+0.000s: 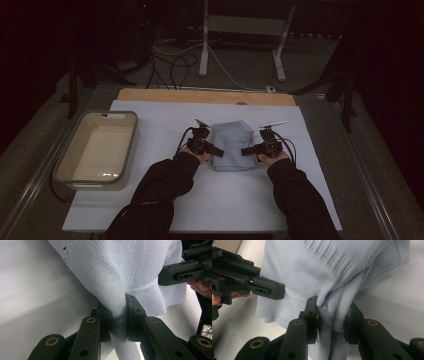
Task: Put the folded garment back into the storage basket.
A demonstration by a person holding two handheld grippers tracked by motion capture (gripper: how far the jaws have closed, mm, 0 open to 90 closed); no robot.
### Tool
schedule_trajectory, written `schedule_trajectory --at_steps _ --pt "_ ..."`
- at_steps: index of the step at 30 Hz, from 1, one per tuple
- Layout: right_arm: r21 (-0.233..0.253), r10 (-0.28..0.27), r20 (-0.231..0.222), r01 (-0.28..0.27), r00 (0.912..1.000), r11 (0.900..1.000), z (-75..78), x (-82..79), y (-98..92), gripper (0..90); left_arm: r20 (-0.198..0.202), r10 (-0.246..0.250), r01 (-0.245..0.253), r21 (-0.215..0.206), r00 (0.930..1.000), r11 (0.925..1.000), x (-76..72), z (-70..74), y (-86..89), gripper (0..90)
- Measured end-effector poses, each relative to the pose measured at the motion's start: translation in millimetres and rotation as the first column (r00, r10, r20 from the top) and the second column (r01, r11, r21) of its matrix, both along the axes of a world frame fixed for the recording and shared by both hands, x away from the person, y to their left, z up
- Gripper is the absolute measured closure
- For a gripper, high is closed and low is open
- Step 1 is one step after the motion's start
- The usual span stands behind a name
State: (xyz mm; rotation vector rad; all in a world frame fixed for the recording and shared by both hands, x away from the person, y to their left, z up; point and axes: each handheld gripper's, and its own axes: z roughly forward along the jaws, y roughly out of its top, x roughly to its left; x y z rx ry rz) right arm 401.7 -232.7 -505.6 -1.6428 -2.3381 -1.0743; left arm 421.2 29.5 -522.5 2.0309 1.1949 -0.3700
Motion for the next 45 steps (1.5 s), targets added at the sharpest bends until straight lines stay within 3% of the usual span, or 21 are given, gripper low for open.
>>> schedule_trajectory --at_steps 4,10,16,30,45 --pt "0.024 0.006 0.001 -0.007 1.0000 1.000 3.8 -2.0 2.8 69.4 0.015 -0.009 0.008 0.019 0.9998 0.9998 -2.4 6.9 2.4 76.4" --pt "0.014 0.018 0.001 -0.018 0.9998 1.000 8.0 -4.2 7.6 69.4 0.038 -0.021 0.019 0.051 0.9990 0.9985 -6.9 15.6 4.7 76.4" --pt "0.006 0.027 0.014 -0.027 0.9995 1.000 13.9 -7.9 13.0 69.5 0.046 -0.021 0.018 0.055 0.9987 0.9983 -10.5 23.2 8.4 76.4" --pt "0.041 0.037 0.035 -0.038 0.9987 0.998 24.9 -15.9 24.4 69.4 0.059 -0.036 0.032 0.069 0.9976 0.9971 -15.8 38.5 23.1 76.4" --pt "0.011 0.054 0.051 -0.054 0.9973 0.998 35.3 -23.5 49.0 69.4 0.065 -0.036 0.029 0.104 0.9973 0.9942 -23.7 51.4 42.3 76.4"
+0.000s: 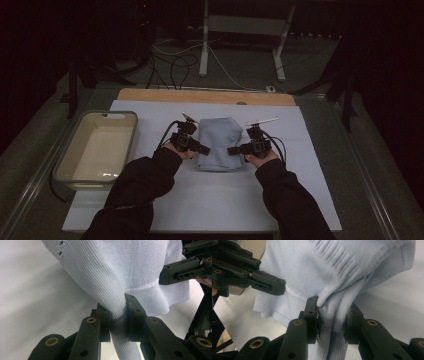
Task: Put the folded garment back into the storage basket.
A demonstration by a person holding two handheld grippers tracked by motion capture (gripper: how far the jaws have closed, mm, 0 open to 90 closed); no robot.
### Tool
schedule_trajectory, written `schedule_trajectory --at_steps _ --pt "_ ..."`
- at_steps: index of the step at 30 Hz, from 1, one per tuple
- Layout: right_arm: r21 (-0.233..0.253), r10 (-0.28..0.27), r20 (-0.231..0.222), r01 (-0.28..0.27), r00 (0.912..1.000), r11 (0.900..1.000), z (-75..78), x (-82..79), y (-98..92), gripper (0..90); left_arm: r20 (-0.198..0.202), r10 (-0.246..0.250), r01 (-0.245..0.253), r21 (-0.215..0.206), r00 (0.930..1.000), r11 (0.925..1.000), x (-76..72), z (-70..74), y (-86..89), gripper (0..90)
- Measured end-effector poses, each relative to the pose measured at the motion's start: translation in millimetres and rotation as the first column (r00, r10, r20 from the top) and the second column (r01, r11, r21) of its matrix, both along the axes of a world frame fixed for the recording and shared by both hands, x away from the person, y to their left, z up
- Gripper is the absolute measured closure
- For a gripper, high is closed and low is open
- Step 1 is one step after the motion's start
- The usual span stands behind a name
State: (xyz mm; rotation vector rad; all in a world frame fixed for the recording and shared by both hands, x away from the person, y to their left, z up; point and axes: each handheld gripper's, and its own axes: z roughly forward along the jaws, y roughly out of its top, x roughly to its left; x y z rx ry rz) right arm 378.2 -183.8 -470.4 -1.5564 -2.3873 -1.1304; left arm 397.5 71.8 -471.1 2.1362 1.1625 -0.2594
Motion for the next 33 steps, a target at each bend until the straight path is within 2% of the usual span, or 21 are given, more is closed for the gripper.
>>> schedule_trajectory --at_steps 10,21,28,33 --pt "0.004 0.014 0.008 -0.014 0.9999 1.000 2.9 -3.7 20.3 69.4 0.003 0.012 -0.013 0.021 0.9999 0.9997 -5.7 7.5 18.1 76.4" --pt "0.019 0.047 0.018 -0.048 0.9987 0.999 8.2 -9.5 38.6 69.3 0.013 0.003 -0.003 0.037 0.9999 0.9993 -15.6 19.8 37.9 76.4" --pt "0.000 0.061 0.041 -0.061 0.9973 0.998 13.9 -9.7 51.0 69.1 0.025 0.015 -0.016 0.041 0.9996 0.9990 -18.5 26.2 46.5 76.5" --pt "0.005 0.069 0.042 -0.069 0.9967 0.998 15.8 -9.0 56.2 69.2 0.034 0.011 -0.012 0.049 0.9994 0.9987 -20.8 31.6 51.6 76.4"
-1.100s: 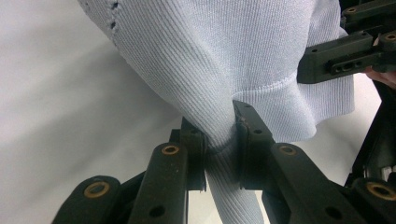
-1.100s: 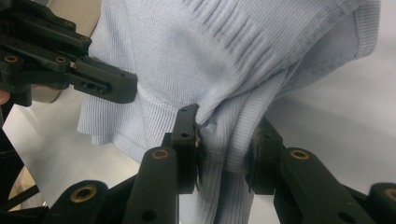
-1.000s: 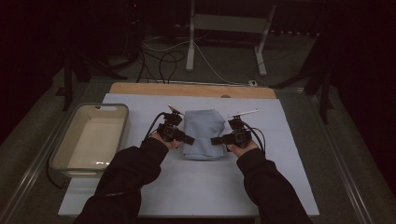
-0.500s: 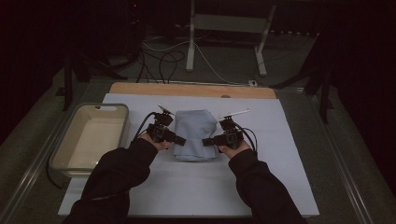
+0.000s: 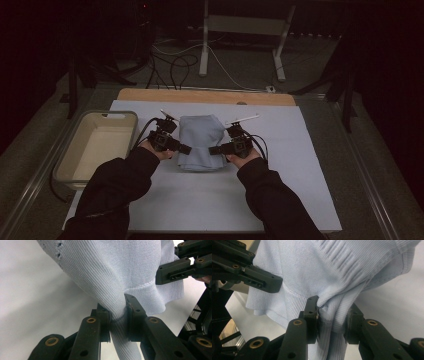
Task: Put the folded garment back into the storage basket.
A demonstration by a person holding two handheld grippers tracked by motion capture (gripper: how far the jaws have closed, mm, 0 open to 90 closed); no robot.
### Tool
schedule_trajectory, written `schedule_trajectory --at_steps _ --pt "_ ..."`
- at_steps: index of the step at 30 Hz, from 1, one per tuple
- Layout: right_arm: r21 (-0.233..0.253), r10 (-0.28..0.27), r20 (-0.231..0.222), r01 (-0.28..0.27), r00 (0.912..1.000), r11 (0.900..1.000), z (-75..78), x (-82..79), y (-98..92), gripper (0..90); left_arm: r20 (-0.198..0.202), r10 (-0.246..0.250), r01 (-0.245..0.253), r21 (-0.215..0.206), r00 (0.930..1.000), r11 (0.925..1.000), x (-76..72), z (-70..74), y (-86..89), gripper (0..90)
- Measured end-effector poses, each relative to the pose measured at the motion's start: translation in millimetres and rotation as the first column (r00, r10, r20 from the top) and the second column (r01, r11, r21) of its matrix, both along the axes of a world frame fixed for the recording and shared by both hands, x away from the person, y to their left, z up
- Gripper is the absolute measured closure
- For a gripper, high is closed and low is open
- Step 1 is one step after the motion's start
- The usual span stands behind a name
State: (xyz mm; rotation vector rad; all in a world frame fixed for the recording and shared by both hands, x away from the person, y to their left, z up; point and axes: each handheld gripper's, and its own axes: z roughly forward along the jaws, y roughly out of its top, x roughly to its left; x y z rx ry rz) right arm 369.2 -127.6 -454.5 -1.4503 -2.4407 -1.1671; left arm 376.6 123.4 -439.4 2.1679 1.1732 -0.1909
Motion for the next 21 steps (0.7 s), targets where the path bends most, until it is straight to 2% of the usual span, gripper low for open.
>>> schedule_trajectory --at_steps 11,21 --pt "-0.003 0.027 0.016 -0.027 0.9995 1.000 10.3 0.3 16.7 69.3 0.013 0.013 -0.013 0.017 0.9998 0.9998 -3.2 11.9 16.1 76.4" --pt "0.001 0.056 0.036 -0.056 0.9978 0.998 21.8 0.3 37.4 69.3 0.015 0.044 -0.045 0.025 0.9989 0.9987 -5.3 22.1 36.2 76.5"
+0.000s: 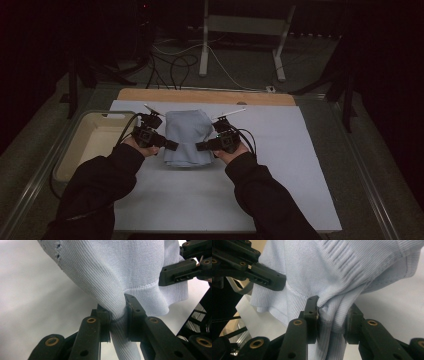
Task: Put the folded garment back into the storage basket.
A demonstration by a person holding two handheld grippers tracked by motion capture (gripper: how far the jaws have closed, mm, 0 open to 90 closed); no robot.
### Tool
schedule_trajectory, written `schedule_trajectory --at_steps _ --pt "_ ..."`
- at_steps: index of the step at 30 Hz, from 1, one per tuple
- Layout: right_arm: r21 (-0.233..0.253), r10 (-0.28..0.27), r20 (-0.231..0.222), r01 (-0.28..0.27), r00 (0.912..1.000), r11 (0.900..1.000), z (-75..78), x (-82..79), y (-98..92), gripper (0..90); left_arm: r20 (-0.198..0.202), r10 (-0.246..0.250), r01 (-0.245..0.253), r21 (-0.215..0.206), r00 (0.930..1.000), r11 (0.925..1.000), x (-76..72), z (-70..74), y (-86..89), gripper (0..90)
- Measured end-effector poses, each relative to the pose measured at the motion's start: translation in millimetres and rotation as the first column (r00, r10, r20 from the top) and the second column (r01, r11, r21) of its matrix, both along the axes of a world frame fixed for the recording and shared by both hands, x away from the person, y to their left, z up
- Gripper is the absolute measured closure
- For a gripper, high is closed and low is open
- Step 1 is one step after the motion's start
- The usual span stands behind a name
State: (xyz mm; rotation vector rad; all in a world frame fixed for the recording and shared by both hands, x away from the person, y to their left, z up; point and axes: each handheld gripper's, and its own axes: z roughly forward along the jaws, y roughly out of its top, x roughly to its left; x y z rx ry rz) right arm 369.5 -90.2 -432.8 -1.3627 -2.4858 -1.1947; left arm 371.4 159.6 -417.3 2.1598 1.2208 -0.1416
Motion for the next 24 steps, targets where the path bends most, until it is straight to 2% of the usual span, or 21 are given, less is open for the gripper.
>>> schedule_trajectory --at_steps 12,19,24 --pt "-0.003 0.040 0.022 -0.040 0.9990 0.999 8.5 -0.7 33.1 69.4 -0.006 0.042 -0.042 0.031 0.9991 0.9986 -3.1 6.5 28.2 76.6" --pt "0.000 0.059 0.035 -0.059 0.9977 0.998 12.7 -1.5 48.4 69.5 0.004 0.061 -0.061 0.044 0.9982 0.9972 -8.0 13.6 42.2 76.6" --pt "0.010 0.072 0.038 -0.073 0.9967 0.997 16.3 -1.4 61.0 69.5 0.012 0.073 -0.074 0.071 0.9973 0.9947 -10.9 19.9 53.5 76.6"
